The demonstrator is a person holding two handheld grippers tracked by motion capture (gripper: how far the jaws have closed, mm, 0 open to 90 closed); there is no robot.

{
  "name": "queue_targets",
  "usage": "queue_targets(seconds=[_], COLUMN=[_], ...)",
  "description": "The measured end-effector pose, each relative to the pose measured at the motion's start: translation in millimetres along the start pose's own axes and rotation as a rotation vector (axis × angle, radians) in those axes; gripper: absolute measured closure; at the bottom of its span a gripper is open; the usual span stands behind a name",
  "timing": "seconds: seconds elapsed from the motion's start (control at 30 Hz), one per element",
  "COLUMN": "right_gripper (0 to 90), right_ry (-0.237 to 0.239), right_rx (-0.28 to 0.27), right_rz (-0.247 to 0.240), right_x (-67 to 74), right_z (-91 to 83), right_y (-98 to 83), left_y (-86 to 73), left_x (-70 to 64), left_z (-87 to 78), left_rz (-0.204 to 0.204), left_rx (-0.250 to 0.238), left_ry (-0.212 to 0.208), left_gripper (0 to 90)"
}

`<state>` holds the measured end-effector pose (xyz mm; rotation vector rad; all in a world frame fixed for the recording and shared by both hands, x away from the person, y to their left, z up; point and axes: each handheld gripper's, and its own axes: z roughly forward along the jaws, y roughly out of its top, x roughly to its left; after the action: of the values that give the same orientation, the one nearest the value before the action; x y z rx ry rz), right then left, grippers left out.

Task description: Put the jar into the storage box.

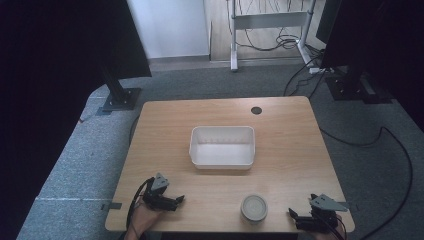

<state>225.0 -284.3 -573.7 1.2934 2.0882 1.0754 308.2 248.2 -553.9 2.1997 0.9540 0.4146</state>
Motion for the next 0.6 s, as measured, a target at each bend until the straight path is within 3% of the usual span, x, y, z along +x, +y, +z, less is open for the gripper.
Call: queue_targets(seconds=[0.6], right_gripper=[0.7], right_ry=[-0.008], right_rx=[0.018], right_rz=[0.003], right_x=[2.4], right_z=[-0.8], right_y=[1.3], left_y=[-1.1], left_x=[-0.1], left_z=[-0.7], left_rz=[-0.035], left_rx=[0.005], left_ry=[0.033], left_gripper=[0.0])
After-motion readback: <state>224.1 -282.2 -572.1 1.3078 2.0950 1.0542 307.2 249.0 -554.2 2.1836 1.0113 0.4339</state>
